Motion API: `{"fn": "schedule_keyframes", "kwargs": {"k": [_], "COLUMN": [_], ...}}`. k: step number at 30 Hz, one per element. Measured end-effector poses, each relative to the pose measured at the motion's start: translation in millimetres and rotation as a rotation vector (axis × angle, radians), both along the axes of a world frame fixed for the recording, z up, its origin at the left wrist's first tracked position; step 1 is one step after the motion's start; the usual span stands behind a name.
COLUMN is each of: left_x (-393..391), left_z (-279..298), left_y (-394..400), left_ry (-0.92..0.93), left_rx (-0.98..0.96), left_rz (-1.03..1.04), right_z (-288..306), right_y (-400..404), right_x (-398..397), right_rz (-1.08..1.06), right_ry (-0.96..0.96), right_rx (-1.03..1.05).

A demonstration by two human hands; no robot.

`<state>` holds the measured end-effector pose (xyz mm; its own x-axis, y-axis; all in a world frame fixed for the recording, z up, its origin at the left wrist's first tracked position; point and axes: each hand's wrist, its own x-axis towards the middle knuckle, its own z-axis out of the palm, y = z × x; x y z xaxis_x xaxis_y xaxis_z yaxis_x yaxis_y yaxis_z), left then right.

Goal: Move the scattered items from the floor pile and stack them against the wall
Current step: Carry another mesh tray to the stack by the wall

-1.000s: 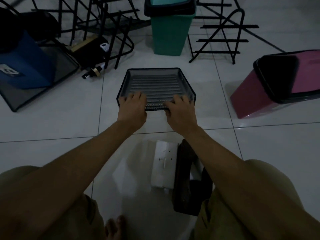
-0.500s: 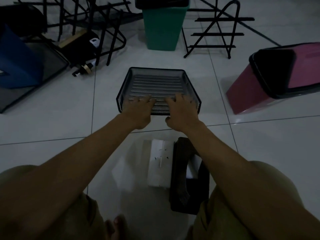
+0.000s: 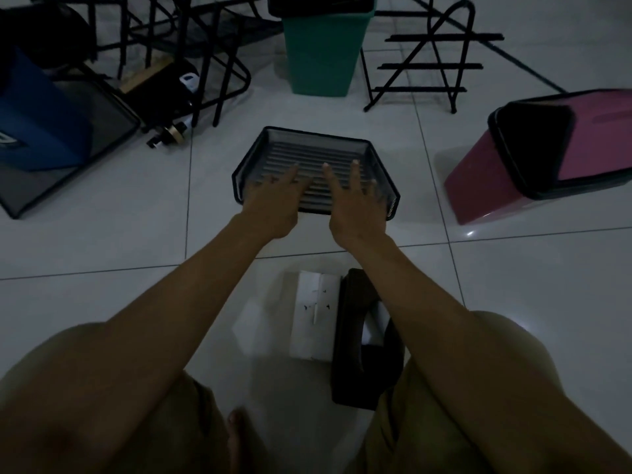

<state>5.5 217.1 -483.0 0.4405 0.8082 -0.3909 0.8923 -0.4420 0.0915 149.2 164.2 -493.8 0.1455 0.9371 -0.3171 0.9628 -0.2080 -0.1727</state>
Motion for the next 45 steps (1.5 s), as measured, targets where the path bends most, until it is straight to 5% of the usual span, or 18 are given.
{"fn": "schedule_keyframes", "kwargs": {"k": [11, 26, 33, 45], "left_x": [-5, -64, -94, -67], "left_z": [194, 567, 613, 608], "left_y": [-67, -132, -170, -292], "left_ry": [0.022, -0.075, -0.141, -0.199], "left_rx": [0.153, 0.165, 0.218, 0.189], "left_rz": [-0.002, 0.158, 0.299, 0.703], "right_z": [187, 564, 615, 621], "right_y": [-71, -113, -129, -184], "right_x": [-7, -51, -75, -57], "right_rz": [-0.100, 0.035, 0.173, 0.515], "right_ry": [0.022, 0.000, -0.002, 0.003], "right_rx": [0.025, 0.003, 0.045, -0.046]}}
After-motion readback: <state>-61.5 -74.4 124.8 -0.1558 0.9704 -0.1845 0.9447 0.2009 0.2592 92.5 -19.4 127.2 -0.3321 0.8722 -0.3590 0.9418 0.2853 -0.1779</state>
